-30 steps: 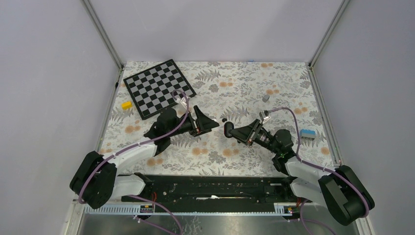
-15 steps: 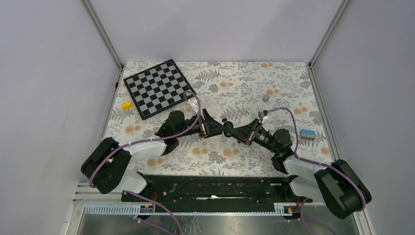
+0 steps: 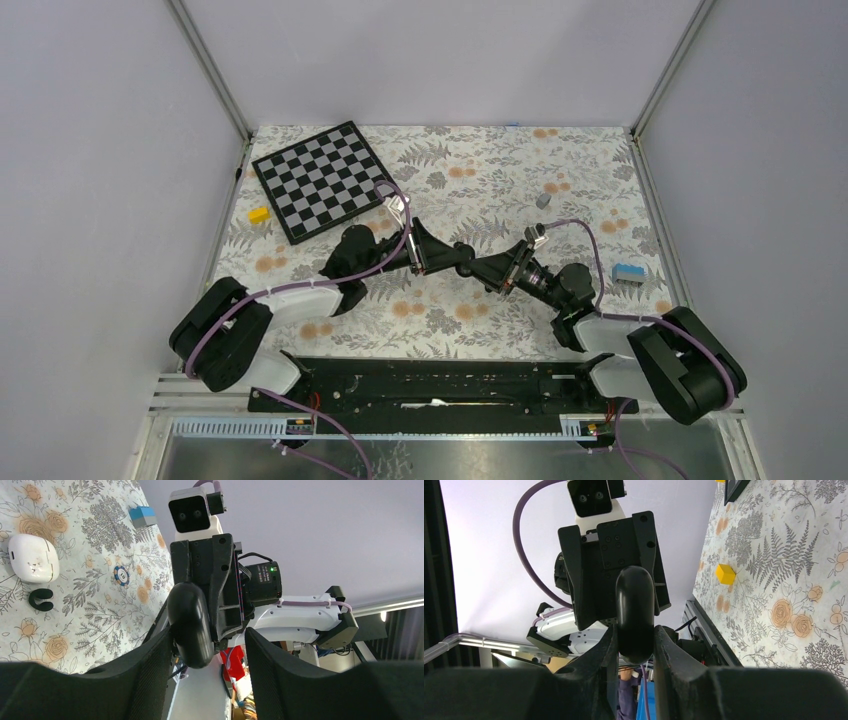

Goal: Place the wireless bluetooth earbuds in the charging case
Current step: Open the charging case.

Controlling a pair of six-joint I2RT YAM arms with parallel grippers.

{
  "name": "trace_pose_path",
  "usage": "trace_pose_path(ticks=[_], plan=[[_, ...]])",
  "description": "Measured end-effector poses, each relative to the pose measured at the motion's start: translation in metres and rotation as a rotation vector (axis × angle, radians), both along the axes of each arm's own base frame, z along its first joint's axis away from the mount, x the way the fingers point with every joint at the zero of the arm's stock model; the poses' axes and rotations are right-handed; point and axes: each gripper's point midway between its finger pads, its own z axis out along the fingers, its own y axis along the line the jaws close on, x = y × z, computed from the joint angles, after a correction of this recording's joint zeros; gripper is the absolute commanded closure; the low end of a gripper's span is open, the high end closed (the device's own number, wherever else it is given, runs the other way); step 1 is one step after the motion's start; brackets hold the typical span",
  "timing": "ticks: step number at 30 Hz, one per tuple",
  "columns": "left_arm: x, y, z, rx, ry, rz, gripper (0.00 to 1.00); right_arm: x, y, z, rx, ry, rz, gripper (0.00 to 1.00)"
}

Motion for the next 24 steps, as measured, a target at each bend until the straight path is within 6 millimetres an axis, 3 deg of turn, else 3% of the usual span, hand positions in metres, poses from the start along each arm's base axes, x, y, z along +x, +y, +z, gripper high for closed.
trace_pose_path(ticks=[6, 11, 18, 21, 24], plan=[[0.0004, -0.0007, 0.0001, -0.006, 0.008, -0.001, 0.51, -0.0023, 0.0013, 0.0028, 0.018, -0.005, 0.019, 1.0], [0.0017, -0.0013, -0.0013, -0.01, 0.013, 0.002, 0.69, -0.0036, 0.0018, 0.0052, 0.029, -0.008, 0.029, 1.0], [0.002, -0.0018, 0.0004, -0.025, 0.024, 0.001, 0.72, -0.0046, 0.0012, 0.0096, 0.04, -0.028, 0.029, 1.0], [0.0021, -0.0023, -0.0008, -0.025, 0.032, -0.001, 0.96, -0.0049, 0.001, 0.0086, 0.038, -0.026, 0.028, 1.0], [0.0019, -0.0026, -0.0022, -0.025, 0.045, -0.003, 1.0, -0.0061, 0.0, 0.0064, 0.036, -0.021, 0.027, 1.0]])
